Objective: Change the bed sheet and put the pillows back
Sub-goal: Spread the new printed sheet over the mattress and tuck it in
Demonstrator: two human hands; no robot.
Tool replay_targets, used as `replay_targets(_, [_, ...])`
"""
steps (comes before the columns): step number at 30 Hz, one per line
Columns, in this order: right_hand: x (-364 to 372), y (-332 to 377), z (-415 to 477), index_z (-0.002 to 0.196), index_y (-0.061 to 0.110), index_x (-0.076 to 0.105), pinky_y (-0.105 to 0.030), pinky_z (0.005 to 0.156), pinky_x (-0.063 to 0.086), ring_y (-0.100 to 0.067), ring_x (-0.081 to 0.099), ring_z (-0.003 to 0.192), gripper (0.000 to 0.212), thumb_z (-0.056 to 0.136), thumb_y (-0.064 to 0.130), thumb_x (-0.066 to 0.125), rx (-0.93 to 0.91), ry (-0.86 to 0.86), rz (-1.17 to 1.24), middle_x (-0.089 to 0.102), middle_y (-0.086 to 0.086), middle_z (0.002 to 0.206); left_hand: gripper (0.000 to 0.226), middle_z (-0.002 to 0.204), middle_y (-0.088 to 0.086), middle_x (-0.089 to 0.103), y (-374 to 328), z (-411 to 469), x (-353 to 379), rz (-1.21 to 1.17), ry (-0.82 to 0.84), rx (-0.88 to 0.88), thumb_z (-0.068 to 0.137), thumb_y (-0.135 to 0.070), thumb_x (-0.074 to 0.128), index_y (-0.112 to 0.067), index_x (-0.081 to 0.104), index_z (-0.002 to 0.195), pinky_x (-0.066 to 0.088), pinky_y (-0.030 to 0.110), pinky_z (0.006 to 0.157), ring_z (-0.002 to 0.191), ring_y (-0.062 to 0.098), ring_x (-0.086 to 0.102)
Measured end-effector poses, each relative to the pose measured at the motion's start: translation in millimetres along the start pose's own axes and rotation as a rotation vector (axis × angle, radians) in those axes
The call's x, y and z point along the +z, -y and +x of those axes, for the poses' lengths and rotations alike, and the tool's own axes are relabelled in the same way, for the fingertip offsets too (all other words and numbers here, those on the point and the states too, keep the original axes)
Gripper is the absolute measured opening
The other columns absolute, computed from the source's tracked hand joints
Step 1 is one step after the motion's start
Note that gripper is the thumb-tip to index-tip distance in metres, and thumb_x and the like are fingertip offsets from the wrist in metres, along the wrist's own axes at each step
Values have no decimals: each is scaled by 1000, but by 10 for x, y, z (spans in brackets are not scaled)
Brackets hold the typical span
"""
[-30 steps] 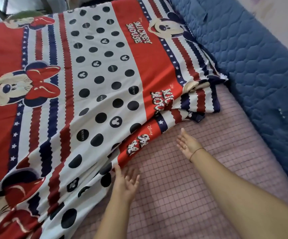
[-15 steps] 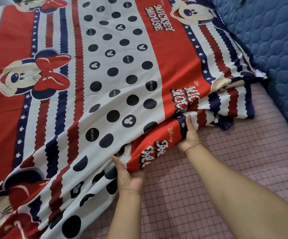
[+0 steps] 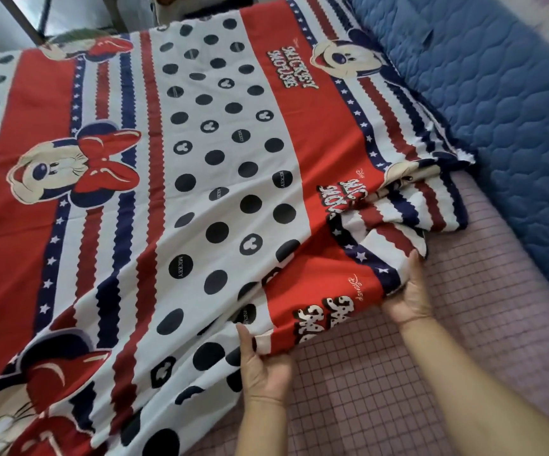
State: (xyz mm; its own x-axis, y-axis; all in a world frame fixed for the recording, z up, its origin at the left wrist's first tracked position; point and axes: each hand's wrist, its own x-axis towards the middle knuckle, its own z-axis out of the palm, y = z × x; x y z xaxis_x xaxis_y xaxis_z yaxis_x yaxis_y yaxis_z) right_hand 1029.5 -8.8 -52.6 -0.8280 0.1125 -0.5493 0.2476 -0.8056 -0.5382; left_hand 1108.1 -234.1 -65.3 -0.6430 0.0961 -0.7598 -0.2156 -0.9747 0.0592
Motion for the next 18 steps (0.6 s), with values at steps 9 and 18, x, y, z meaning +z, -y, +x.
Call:
replay_targets(9, [-971, 436, -1148, 140, 12, 49, -41, 70, 59, -25, 70, 99, 50, 98, 40, 43, -80, -259, 45, 61, -14, 129, 72, 126, 31, 59, 661, -692, -199, 92, -127, -224, 72, -35, 69, -2, 52, 134, 53, 60, 81, 117, 42, 57])
replay_targets(18, [-1648, 692, -2020, 91, 12, 77, -40, 56, 59, -25, 73, 77, 24, 85, 30, 62, -52, -342, 76, 67, -10, 110, 68, 115, 29, 65, 1406, -1479, -669, 178, -189, -279, 67, -39, 73, 1, 60, 121, 58, 54, 71, 102, 40, 66])
